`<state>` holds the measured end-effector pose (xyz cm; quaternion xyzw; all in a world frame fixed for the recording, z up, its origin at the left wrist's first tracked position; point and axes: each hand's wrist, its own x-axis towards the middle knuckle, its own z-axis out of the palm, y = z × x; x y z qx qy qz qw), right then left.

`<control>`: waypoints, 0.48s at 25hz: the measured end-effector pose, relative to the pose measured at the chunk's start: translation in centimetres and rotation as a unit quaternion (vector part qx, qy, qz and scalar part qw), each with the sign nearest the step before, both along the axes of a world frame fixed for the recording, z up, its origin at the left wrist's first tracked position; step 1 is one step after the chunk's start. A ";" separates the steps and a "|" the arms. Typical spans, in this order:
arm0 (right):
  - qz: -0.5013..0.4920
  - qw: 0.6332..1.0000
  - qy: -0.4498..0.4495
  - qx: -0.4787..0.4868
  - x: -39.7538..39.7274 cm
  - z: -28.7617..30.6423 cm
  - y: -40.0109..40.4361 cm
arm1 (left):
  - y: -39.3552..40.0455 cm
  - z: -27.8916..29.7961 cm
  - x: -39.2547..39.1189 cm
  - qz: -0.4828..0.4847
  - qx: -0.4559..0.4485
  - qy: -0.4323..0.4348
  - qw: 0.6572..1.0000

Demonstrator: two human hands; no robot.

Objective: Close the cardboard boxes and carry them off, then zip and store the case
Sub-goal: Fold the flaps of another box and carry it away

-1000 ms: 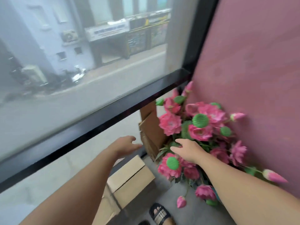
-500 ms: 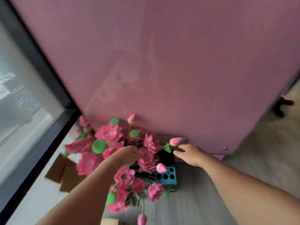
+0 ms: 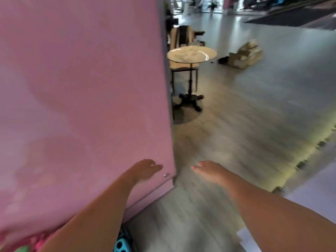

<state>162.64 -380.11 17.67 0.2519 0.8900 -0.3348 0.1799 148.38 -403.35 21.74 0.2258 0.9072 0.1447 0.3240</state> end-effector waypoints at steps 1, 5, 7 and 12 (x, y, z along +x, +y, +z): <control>-0.029 0.999 -0.012 -0.002 0.2 -0.4 2.4 | 3.0 -0.3 -1.0 -0.024 0.007 -0.001 1.000; -0.134 0.990 -0.024 -0.021 -0.2 -1.0 9.8 | 13.6 -1.7 -4.6 -0.113 0.043 -0.003 0.993; -0.189 0.982 -0.017 -0.014 -1.1 -0.6 13.2 | 19.5 -2.2 -6.8 -0.151 0.064 -0.017 0.986; -0.299 0.954 0.012 -0.024 -3.4 2.0 21.8 | 33.3 -1.8 -11.3 -0.232 0.080 -0.032 0.969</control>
